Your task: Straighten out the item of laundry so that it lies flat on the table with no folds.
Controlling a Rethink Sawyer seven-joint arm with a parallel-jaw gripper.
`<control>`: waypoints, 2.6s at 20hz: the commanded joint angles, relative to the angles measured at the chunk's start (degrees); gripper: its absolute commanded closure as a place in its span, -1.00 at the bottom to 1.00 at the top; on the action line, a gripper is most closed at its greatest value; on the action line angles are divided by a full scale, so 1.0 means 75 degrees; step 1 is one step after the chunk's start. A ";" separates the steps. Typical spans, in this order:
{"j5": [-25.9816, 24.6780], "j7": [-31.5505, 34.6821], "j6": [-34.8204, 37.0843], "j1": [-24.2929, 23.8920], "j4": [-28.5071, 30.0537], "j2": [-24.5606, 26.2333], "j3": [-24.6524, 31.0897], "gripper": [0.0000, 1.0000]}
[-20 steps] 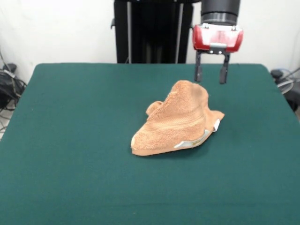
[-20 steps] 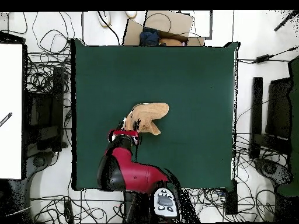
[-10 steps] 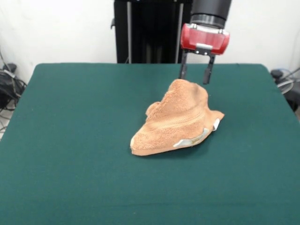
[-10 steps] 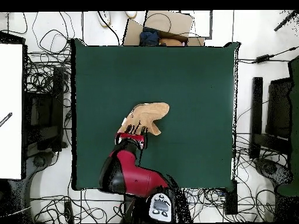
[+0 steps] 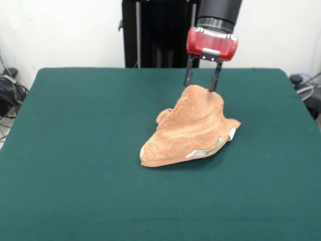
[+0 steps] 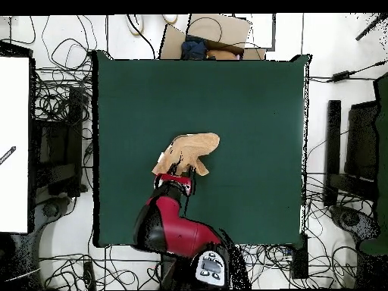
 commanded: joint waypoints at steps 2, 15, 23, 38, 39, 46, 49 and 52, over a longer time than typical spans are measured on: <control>-0.0505 0.2369 -0.0709 -0.0696 -0.0423 0.0360 0.0959 -1.00; -0.1211 0.2647 -0.0935 -0.1505 -0.0314 0.0584 0.2026 -1.00; -0.1601 0.2729 -0.0463 -0.2091 -0.0058 0.0378 0.3042 -1.00; -0.0858 0.2072 0.0299 -0.1891 0.0295 0.0108 0.2823 -1.00; -0.0524 0.1849 0.0713 -0.1667 0.0392 -0.0046 0.2481 -1.00; 0.1320 0.0870 0.1473 -0.0026 0.0100 0.0556 0.0235 -1.00; 0.1432 0.0977 0.1700 0.0156 0.0002 0.0740 0.0013 -1.00; 0.0906 0.1254 0.1520 -0.0113 -0.0039 0.0716 0.0249 -1.00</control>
